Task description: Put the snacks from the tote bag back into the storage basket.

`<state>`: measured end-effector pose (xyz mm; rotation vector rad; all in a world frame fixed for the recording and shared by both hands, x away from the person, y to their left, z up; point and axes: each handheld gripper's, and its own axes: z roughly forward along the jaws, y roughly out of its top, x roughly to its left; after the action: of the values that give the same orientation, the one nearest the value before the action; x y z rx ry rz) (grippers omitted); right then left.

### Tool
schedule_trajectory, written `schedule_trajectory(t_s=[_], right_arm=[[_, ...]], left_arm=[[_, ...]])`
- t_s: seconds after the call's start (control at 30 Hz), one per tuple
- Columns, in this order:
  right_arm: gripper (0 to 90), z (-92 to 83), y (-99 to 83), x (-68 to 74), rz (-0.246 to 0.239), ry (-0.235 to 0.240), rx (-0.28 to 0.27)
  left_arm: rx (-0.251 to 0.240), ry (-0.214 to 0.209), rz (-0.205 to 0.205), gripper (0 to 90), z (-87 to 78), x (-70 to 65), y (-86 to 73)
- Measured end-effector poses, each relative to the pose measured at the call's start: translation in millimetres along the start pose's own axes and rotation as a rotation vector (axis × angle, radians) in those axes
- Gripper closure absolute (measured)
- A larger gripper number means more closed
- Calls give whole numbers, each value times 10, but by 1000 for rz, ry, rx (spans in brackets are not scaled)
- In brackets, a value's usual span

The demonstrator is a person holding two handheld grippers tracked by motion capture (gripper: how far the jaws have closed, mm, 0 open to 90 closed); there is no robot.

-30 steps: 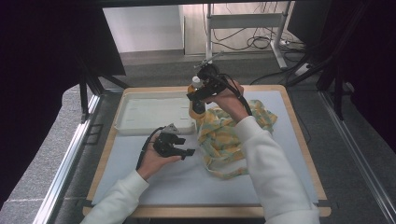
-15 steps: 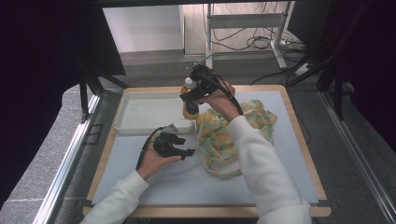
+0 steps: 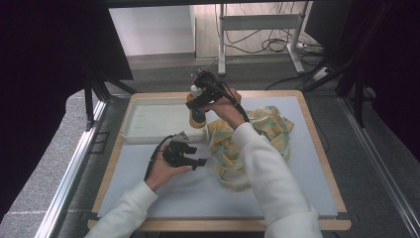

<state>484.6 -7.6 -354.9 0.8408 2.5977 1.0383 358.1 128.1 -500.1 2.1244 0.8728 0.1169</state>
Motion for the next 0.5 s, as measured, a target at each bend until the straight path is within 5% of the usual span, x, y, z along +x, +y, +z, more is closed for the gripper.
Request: schedule_trajectory(t_s=[0.5], right_arm=[[301,310,-24,-51,30,0,28]], left_arm=[[3,-6,-1,323,0,2,-1]])
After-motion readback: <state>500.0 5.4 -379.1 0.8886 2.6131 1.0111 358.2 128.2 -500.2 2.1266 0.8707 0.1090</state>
